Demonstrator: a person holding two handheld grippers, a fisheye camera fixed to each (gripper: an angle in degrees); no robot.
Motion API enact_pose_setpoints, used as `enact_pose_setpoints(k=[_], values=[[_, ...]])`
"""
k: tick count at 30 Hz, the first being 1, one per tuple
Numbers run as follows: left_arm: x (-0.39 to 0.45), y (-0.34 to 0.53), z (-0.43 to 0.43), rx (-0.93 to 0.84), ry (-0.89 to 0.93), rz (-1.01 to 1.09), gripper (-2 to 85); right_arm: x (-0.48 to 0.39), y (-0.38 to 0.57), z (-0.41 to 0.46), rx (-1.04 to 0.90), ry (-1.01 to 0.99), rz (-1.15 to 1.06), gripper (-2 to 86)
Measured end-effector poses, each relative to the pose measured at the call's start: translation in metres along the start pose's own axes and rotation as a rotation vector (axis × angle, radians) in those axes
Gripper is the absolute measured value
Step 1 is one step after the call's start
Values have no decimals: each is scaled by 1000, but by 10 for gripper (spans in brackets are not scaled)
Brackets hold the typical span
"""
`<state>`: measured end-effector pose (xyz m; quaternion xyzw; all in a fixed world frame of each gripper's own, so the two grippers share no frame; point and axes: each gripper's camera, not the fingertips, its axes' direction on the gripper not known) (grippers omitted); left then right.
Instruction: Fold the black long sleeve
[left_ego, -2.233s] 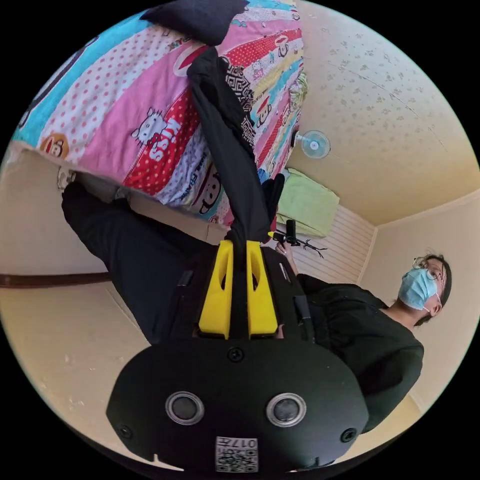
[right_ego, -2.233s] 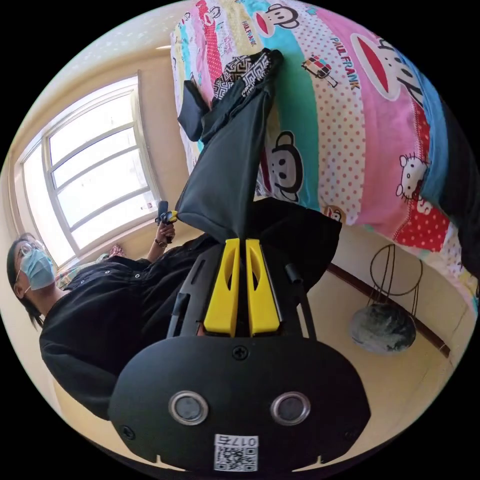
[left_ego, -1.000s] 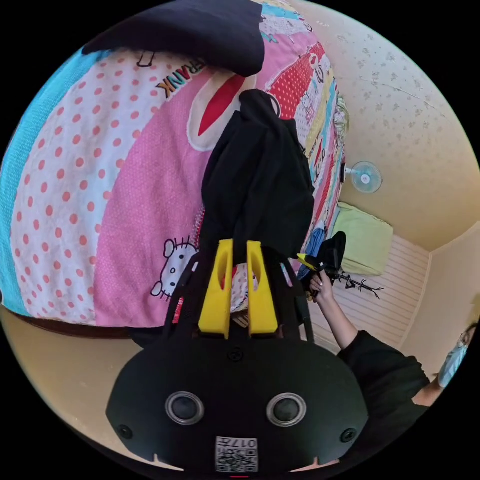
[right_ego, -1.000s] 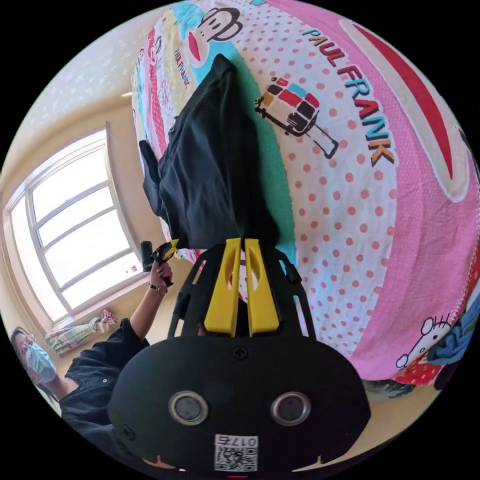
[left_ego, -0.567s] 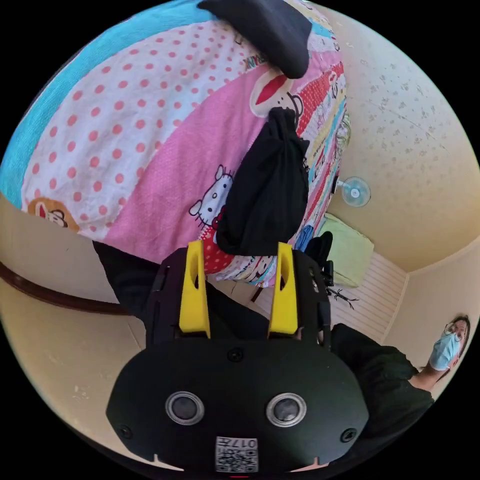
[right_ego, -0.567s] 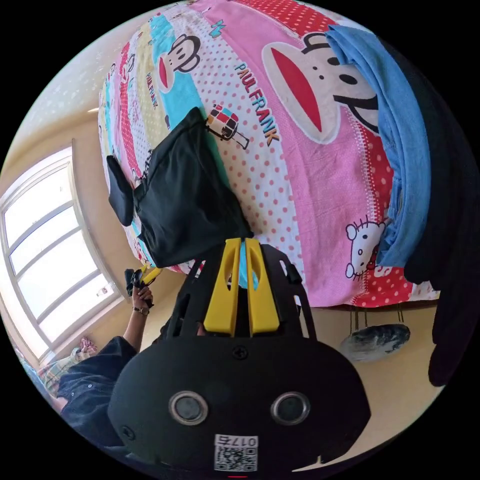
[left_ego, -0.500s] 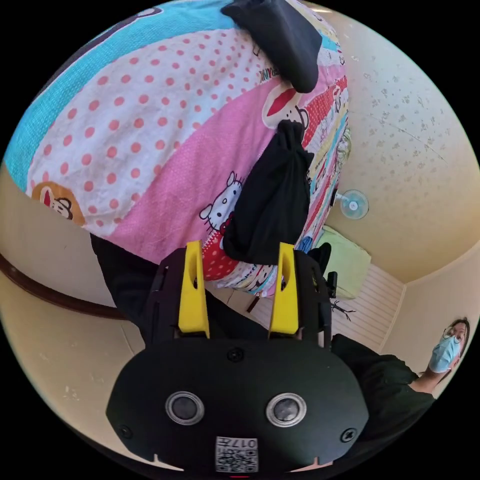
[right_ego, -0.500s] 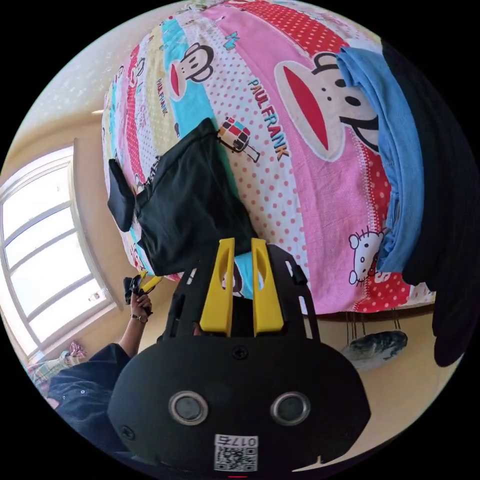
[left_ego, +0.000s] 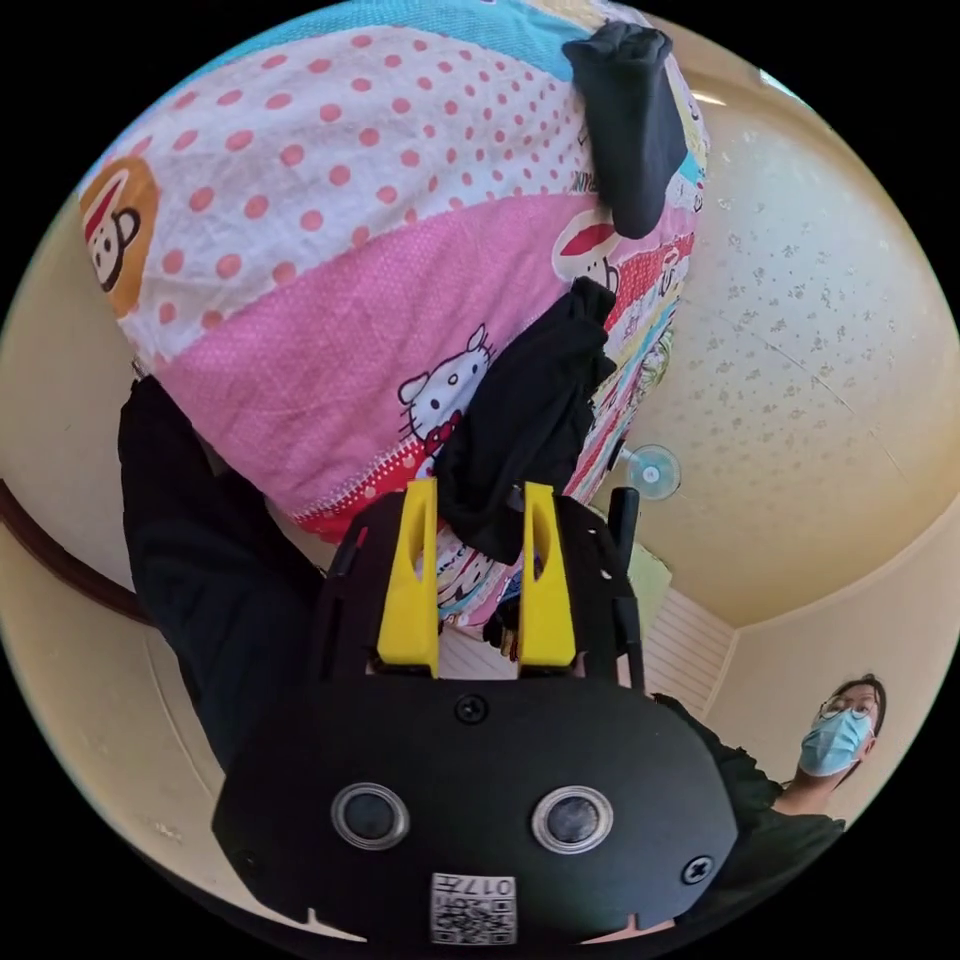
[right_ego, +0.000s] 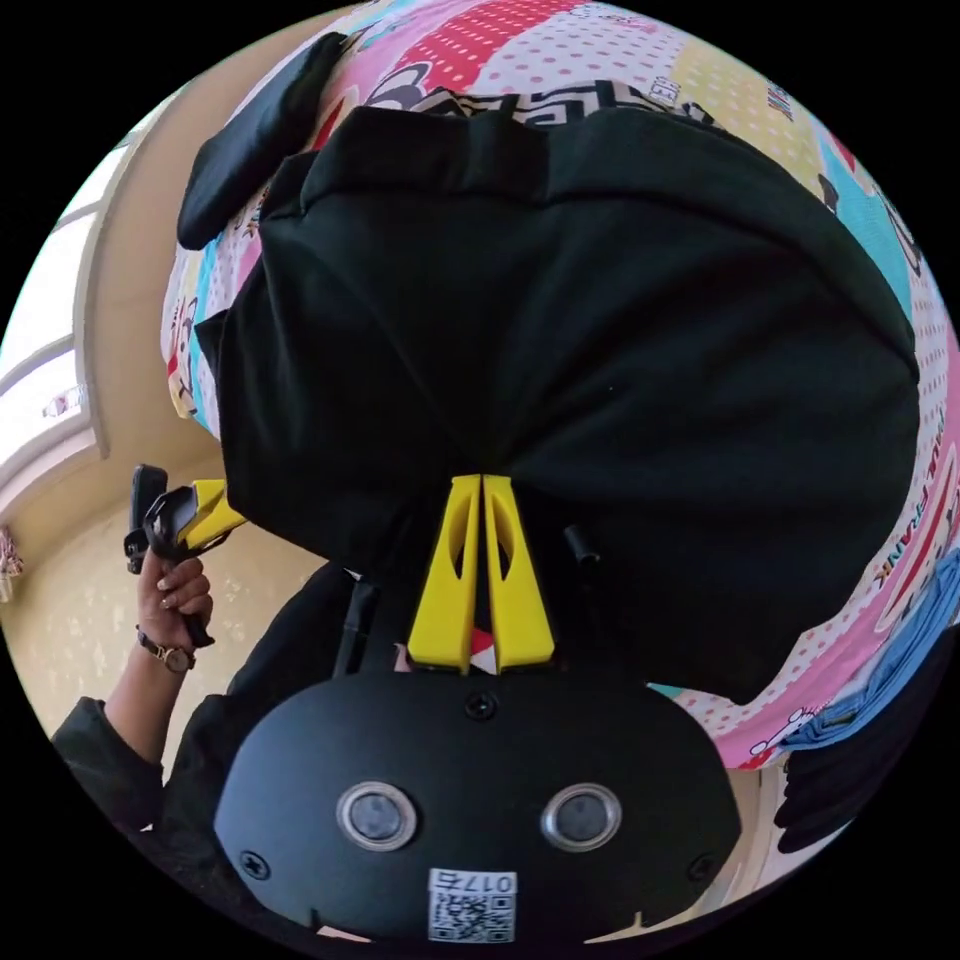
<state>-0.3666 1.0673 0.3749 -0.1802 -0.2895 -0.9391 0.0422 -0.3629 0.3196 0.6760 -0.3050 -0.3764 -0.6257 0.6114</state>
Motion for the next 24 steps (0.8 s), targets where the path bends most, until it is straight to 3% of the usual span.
enact_pose_setpoints(k=[4,8,13,18,24], values=[[4,3,10,-19,-23,-11,133,17,11,-8,-38,-108,-11,5],[9,13,12,1,17,-38,55,38,52,-21,37,-192,-15,5],[82,39,15,-26,29,148,51,98,148,-41,189,-271,88,5],[213,88,121,-333,-189,537,51,172,234,-38,285,-458,349,4],[241,145,270,-618,-290,713,60,224,313,-36,402,-568,552,4]])
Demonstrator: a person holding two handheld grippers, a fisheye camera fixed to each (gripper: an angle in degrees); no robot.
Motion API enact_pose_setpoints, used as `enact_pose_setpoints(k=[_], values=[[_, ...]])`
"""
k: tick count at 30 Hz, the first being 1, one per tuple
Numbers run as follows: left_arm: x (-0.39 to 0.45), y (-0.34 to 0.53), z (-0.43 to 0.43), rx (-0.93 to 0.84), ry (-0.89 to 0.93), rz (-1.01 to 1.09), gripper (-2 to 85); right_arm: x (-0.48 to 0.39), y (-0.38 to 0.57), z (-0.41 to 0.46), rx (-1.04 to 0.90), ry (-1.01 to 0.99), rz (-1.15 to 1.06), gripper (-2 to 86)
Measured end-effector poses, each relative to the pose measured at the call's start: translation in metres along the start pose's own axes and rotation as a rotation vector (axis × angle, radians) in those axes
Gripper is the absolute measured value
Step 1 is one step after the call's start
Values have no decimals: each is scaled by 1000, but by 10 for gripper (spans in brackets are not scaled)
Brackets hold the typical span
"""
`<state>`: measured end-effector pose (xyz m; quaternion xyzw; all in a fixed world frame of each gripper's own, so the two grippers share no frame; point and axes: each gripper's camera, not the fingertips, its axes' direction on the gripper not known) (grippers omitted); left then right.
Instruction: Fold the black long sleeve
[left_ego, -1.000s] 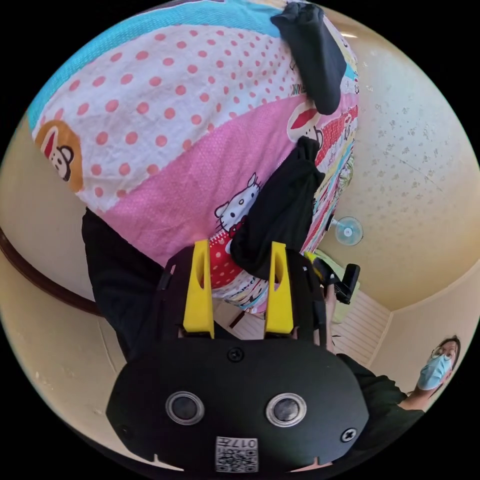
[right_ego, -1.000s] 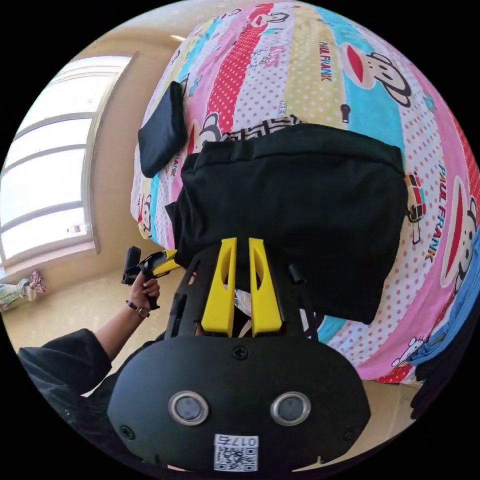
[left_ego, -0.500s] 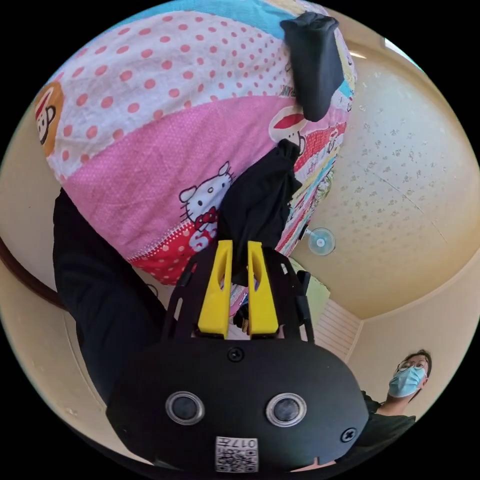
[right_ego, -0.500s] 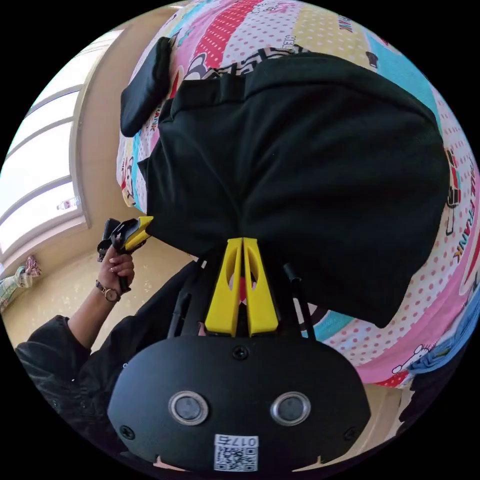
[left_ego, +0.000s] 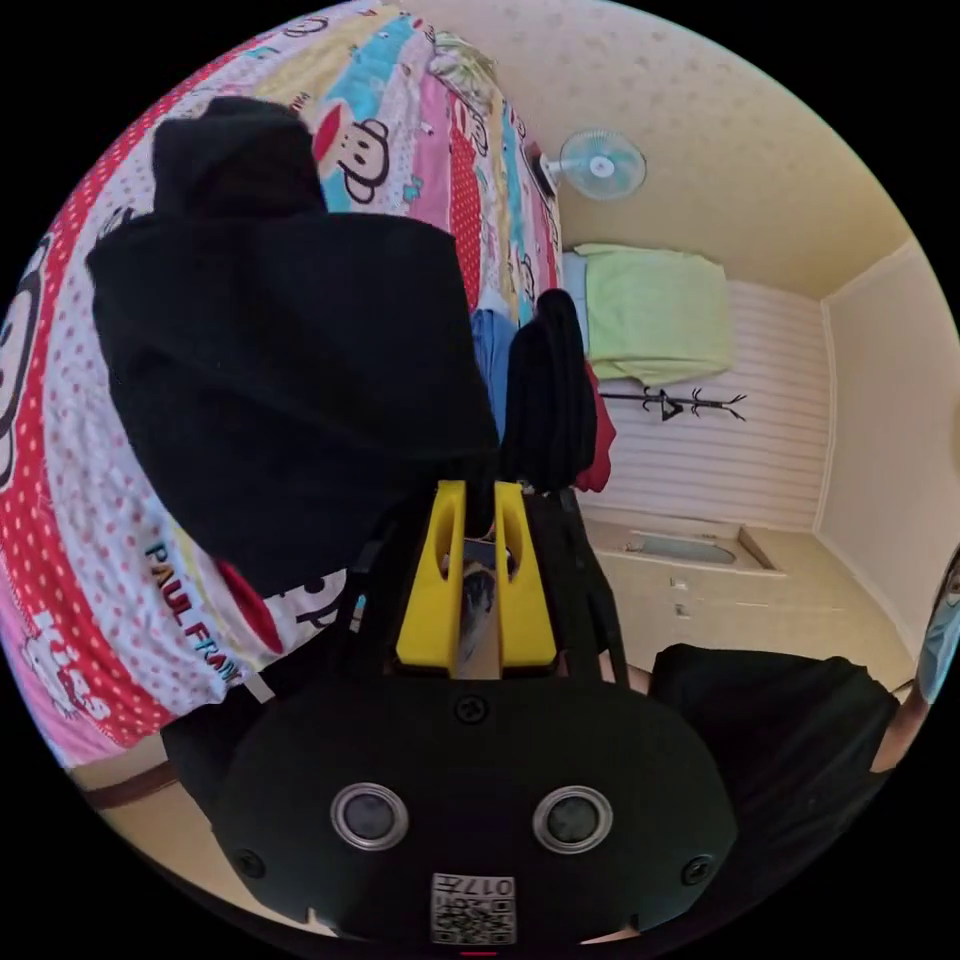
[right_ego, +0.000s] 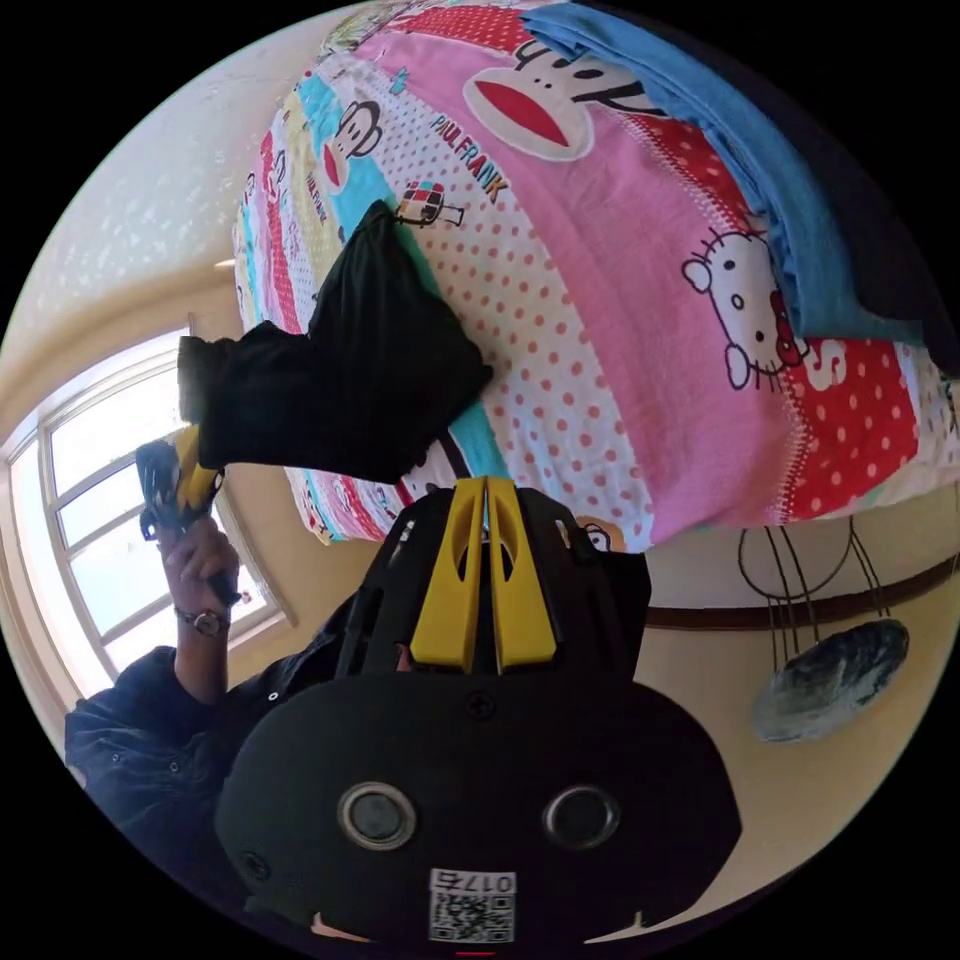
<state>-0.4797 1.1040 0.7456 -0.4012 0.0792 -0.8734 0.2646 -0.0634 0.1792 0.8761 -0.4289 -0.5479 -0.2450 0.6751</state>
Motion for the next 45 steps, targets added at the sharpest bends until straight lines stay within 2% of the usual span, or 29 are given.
enact_pose_setpoints(k=[4,6,8,12,14,17,19,22,23,24,28,30,31,34,38,42,45], values=[[-14,2,55,-139,-7,-66,104,24,16,-17,5,-56,43,6],[-27,23,44,-47,37,-125,110,32,21,-22,-5,-98,48,8],[-38,41,22,43,-28,-188,124,38,25,-26,-18,-148,41,13],[-79,78,-23,201,-172,-432,182,57,35,-30,-23,-436,-1,51],[-95,85,-23,202,-156,-485,181,69,37,-26,-53,-554,50,87],[-115,88,-1,104,-138,-491,152,87,43,-18,-88,-669,158,116],[-116,94,0,128,-164,-527,136,97,47,-11,-113,-801,215,131],[-113,102,2,125,-64,-572,82,99,52,-8,-125,-882,262,160],[-111,101,11,71,76,-540,55,98,53,-7,-126,-897,269,167],[-107,105,16,49,173,-537,51,98,54,-6,-125,-921,281,190],[-77,119,2,78,302,-515,43,97,60,-6,-70,-1007,355,271],[-48,129,-17,88,368,-480,41,99,63,-9,9,-1117,372,265],[-40,132,-22,86,370,-471,41,99,65,-13,55,-1195,385,190],[3,141,-53,55,338,-398,39,85,74,-27,49,-1324,384,52],[65,142,-103,60,239,-258,38,45,89,-79,-6,-1161,244,23],[131,123,-128,86,330,-126,38,-13,96,-173,66,-947,-27,10],[195,96,-131,71,422,22,38,-46,103,-249,169,-885,-227,7]])
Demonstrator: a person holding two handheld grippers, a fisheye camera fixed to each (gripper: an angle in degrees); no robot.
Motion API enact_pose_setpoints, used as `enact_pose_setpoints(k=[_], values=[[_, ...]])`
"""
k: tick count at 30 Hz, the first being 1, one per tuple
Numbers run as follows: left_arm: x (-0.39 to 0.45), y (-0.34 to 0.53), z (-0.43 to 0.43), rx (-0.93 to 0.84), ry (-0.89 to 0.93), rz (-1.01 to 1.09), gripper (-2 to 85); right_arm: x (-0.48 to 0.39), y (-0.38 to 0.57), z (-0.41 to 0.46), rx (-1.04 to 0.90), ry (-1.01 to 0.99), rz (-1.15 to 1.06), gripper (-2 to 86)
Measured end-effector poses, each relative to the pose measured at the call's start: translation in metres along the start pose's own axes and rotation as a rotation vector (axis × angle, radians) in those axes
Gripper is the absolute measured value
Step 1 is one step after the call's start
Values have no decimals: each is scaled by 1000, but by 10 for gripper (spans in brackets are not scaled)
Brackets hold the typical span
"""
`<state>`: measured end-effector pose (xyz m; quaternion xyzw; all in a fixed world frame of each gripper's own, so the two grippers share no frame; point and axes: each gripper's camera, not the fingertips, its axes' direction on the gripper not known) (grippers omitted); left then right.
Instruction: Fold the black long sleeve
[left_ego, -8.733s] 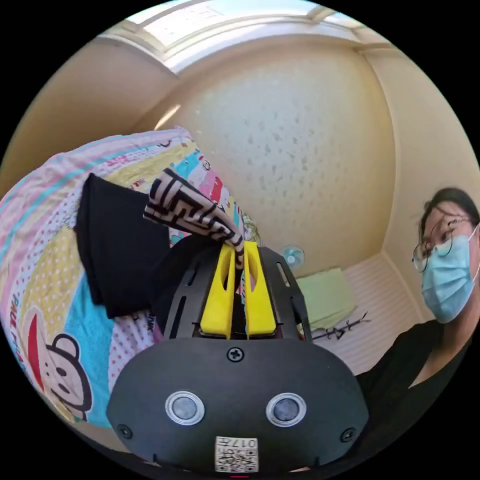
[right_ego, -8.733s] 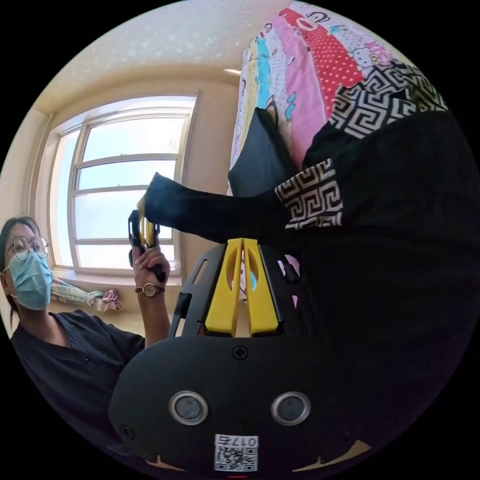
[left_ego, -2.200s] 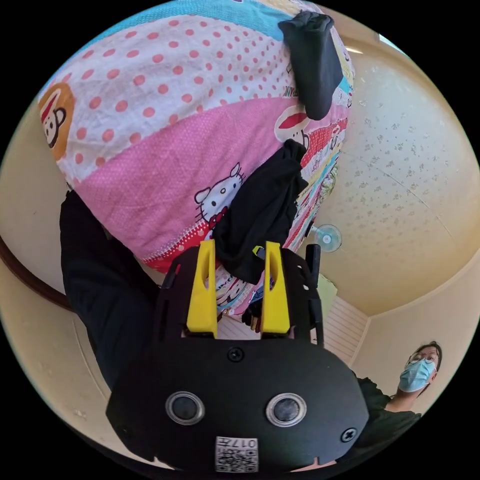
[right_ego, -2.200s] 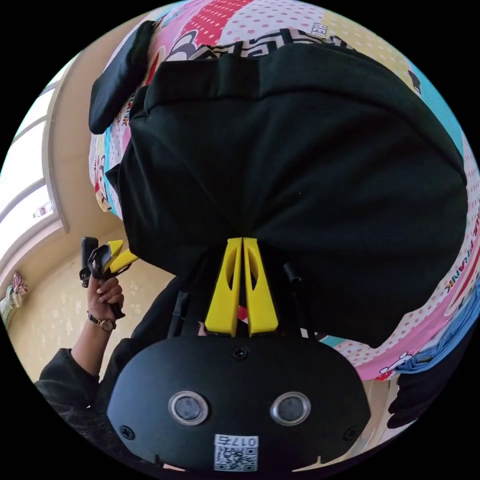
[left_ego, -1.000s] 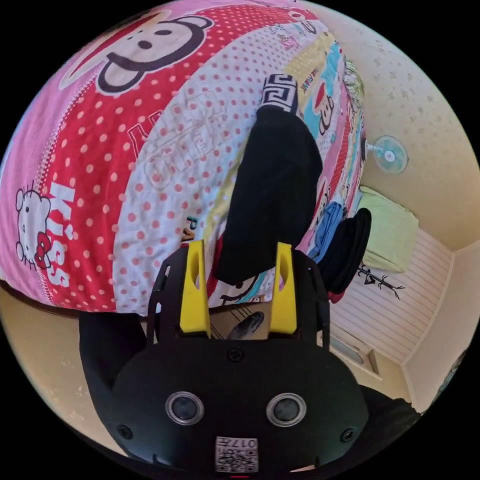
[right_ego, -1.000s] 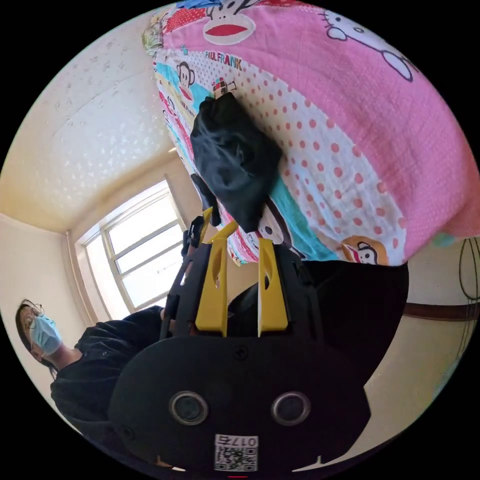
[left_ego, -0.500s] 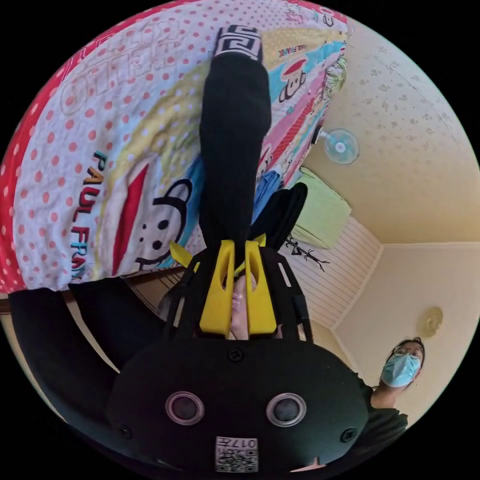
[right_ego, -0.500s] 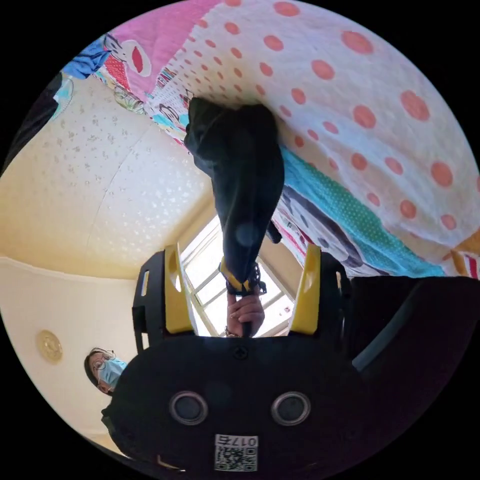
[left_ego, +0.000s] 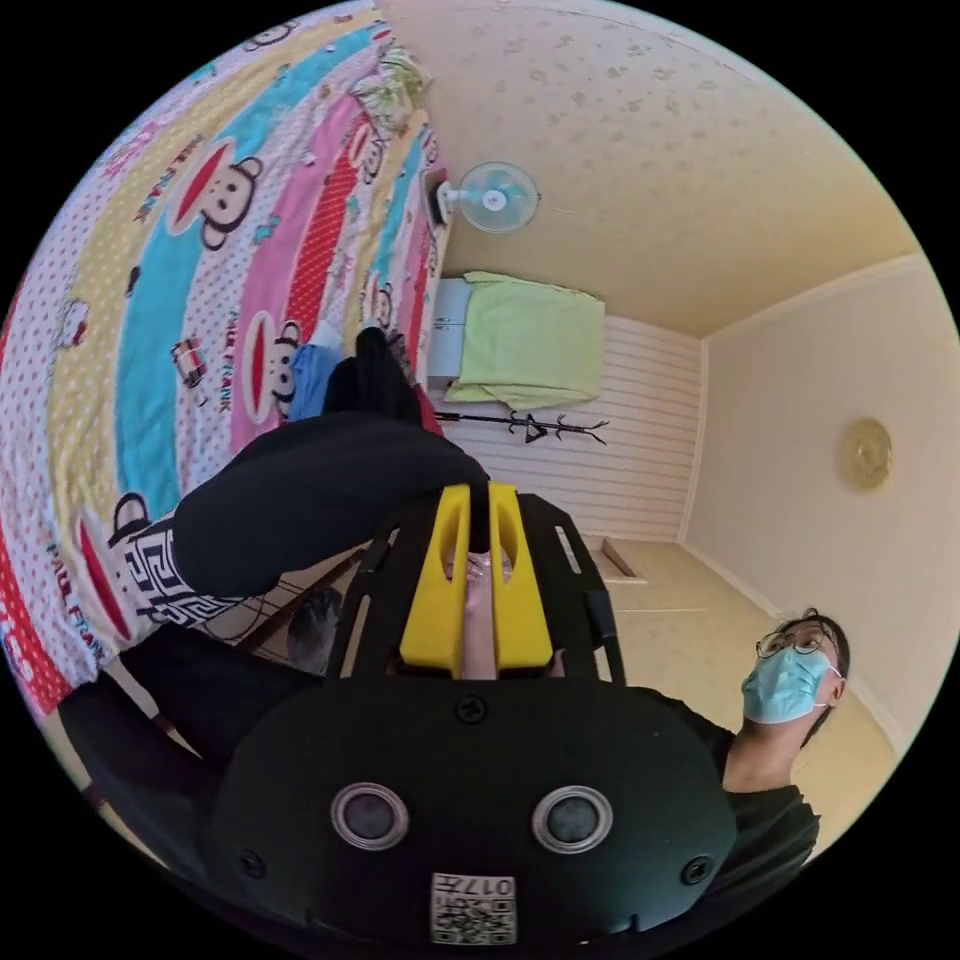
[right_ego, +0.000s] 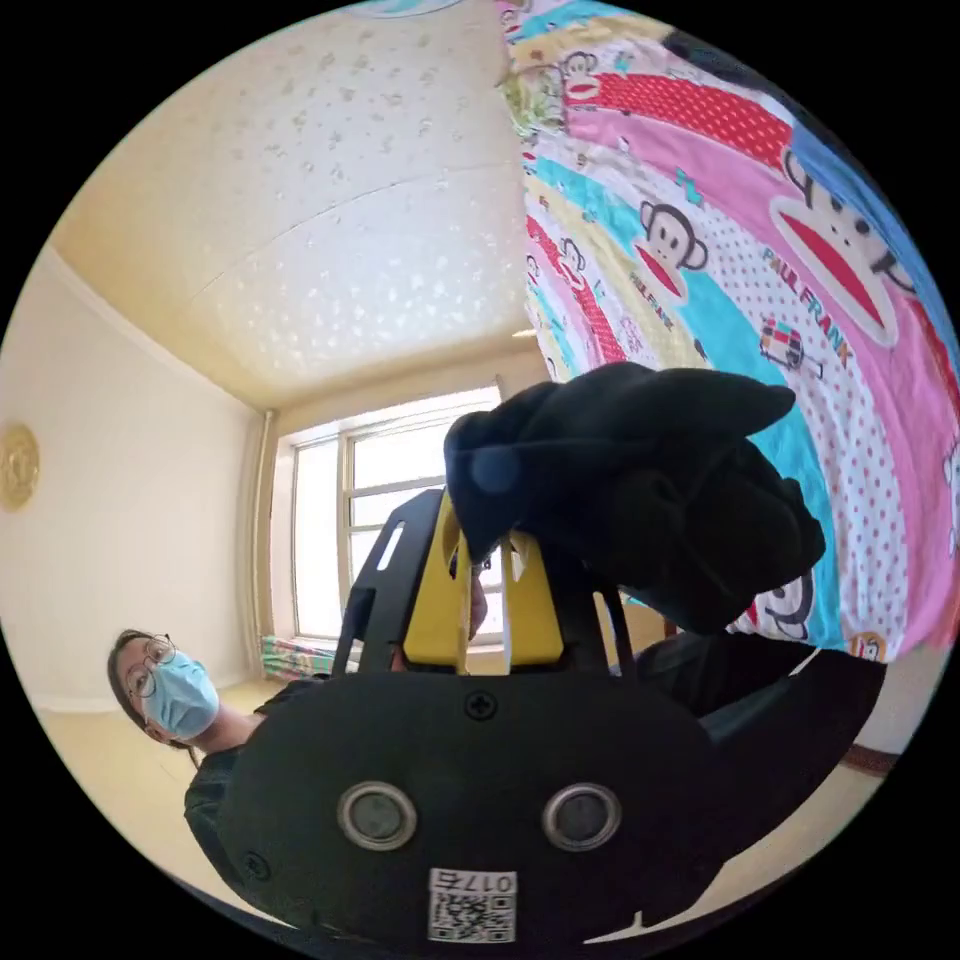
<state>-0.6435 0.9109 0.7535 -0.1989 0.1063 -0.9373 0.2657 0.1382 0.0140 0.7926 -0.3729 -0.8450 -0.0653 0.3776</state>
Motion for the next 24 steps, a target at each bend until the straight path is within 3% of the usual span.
enact_pose_setpoints(k=[4,9,14,16,18,21,24], values=[[77,-30,47,-103,35,172,38,-103,-6,-48,27,58,-293,4],[118,-54,126,-191,3,195,39,-140,9,-106,203,217,-348,1],[46,-72,183,-296,-36,-34,4,-74,21,-159,403,434,-122,4],[-7,-67,174,-284,132,-257,-5,-16,55,-183,481,602,109,6],[-52,-48,123,-43,454,-421,-8,20,101,-200,554,611,173,6],[-57,-43,51,42,433,-420,-10,81,179,-216,635,651,364,5],[-28,-42,-15,98,360,-328,-10,133,230,-205,592,610,482,4]])
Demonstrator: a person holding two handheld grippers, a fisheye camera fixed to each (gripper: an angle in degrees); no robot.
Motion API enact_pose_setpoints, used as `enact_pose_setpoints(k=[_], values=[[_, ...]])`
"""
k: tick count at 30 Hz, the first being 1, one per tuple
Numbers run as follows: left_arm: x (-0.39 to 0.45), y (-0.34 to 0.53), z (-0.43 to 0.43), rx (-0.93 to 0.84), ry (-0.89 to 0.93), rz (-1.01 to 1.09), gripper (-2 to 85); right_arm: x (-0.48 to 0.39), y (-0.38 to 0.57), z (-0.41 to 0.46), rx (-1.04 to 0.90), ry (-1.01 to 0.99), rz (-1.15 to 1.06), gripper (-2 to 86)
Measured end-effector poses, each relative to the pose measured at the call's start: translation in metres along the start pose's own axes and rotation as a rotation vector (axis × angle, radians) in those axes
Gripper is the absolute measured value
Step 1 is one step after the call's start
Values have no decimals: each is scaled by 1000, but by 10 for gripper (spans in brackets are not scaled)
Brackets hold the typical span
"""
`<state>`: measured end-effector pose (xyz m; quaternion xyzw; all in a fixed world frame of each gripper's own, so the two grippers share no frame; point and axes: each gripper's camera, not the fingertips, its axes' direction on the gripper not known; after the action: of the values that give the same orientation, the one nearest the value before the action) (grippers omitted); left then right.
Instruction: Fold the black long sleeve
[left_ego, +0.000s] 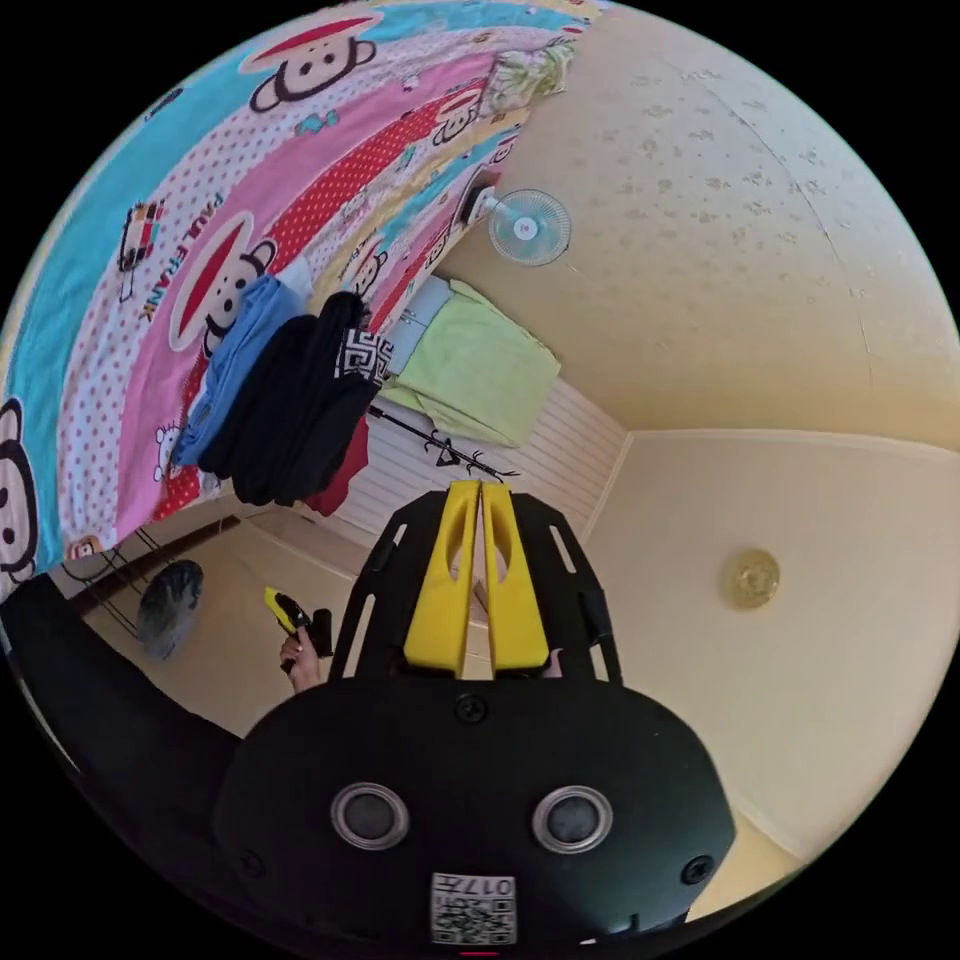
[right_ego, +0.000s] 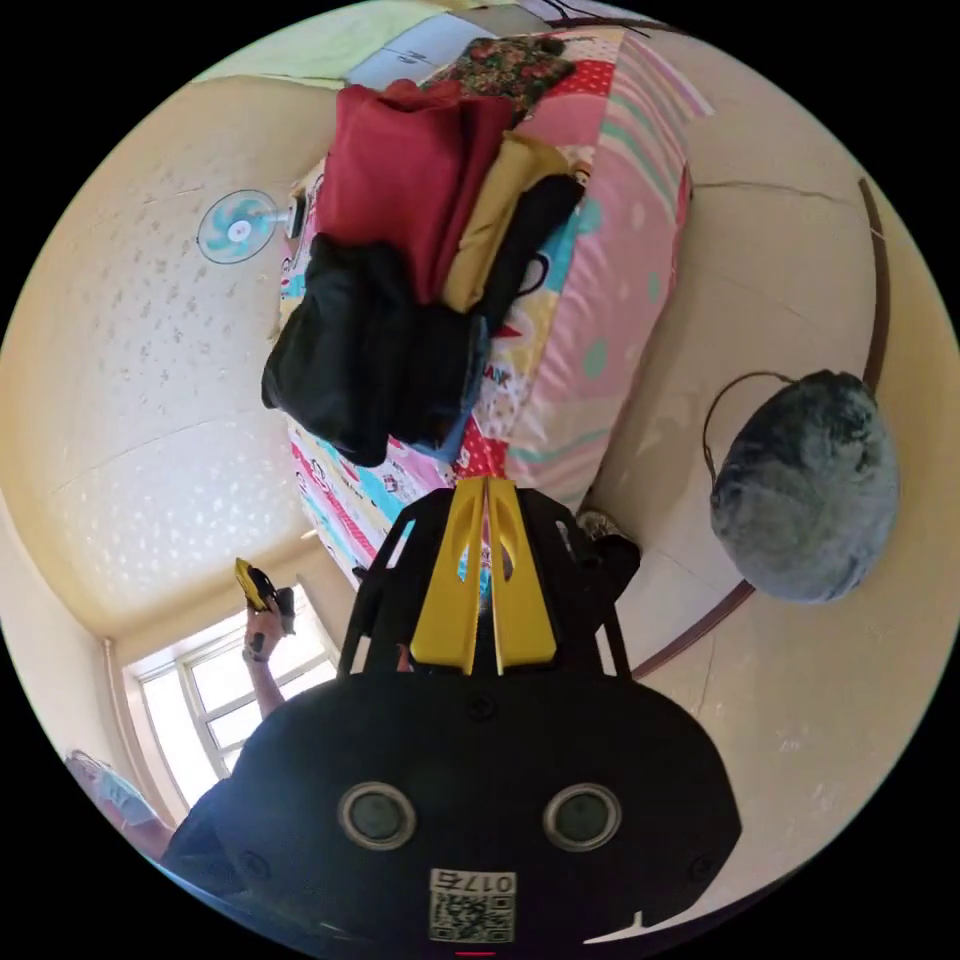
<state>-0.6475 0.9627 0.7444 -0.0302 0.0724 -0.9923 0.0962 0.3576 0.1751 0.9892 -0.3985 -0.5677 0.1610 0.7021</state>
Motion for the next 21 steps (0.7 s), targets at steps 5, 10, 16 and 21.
enact_pose_setpoints(k=[5,10,16,21], values=[[83,23,-54,8,160,174,-10,28,29,54,-42,-94,93,4],[146,47,-111,51,155,298,-10,-43,10,137,-174,-71,-47,3],[145,54,-196,121,138,307,-10,-164,24,291,-518,145,-323,3],[56,52,-310,56,-310,-43,-10,-215,70,421,-750,279,-385,3]])
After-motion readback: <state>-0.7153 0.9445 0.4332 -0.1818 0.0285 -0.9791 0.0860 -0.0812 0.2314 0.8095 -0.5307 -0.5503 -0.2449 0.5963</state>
